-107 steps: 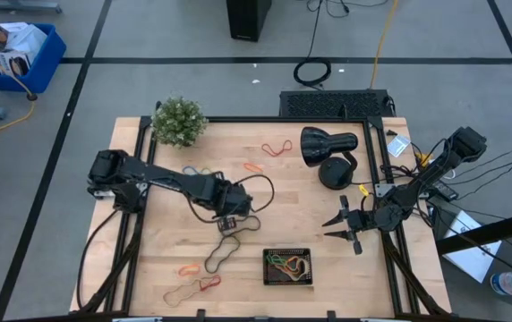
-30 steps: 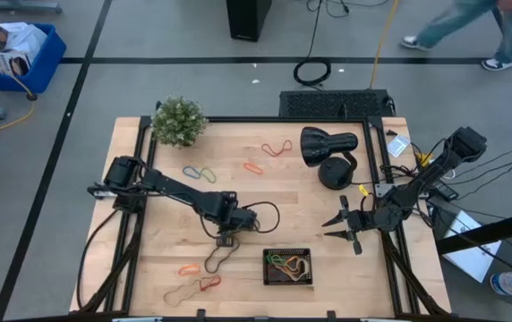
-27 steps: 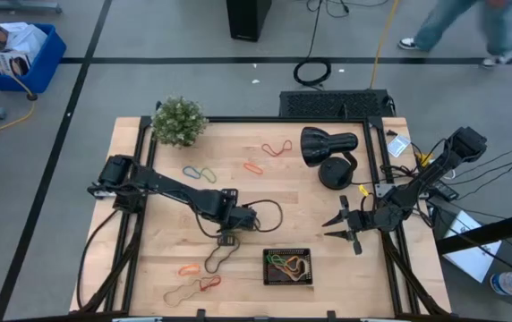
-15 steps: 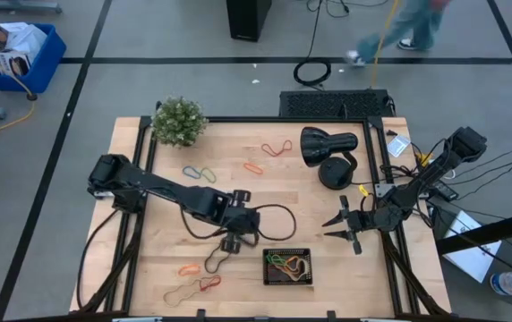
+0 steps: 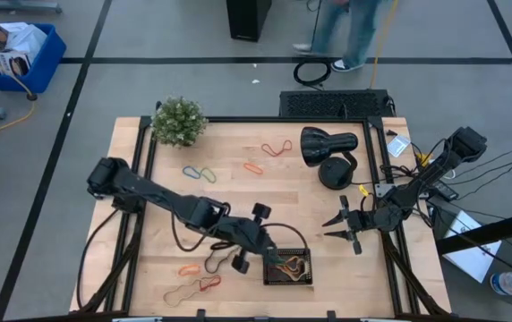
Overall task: Pick and place rubber bands into bin
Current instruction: Put the top black rubber band into the black bin
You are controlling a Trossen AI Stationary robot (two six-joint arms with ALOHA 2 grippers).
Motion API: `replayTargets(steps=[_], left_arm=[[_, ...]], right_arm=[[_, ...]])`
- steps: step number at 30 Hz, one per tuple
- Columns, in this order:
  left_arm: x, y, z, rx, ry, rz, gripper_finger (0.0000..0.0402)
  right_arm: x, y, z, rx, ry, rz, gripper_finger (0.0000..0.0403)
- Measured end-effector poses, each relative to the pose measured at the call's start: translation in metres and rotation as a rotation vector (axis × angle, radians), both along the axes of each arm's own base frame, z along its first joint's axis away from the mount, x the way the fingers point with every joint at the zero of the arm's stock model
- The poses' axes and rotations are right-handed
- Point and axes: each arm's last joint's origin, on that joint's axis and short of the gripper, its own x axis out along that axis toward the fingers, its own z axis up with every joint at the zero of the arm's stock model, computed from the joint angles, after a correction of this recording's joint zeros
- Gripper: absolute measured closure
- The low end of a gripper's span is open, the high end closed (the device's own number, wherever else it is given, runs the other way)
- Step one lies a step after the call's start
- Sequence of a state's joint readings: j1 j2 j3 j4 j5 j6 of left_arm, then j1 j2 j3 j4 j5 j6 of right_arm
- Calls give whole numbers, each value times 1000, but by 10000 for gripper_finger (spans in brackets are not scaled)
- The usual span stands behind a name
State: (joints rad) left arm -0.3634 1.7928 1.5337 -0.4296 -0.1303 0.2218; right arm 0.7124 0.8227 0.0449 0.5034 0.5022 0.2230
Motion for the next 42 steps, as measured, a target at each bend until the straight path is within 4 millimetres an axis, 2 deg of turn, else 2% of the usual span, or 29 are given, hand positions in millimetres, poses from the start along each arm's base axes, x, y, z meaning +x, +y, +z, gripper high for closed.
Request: replayTargets(steps=[9, 24, 30, 36, 42], left_arm=[[19, -10, -7, -21, -126, -56, 392], [55, -20, -85, -52, -40, -37, 396], [63, -16, -105, -102, -10, -3, 378], [65, -13, -106, -188, 22, -33, 396], [65, -13, -106, -257, 52, -36, 377]], right_arm=[[0, 0, 0, 2, -1, 0, 286], [0, 0, 0, 8, -2, 3, 287], [0, 0, 0, 8, -2, 3, 287], [0, 0, 0, 8, -2, 3, 287], [0, 0, 0, 8, -2, 3, 287]])
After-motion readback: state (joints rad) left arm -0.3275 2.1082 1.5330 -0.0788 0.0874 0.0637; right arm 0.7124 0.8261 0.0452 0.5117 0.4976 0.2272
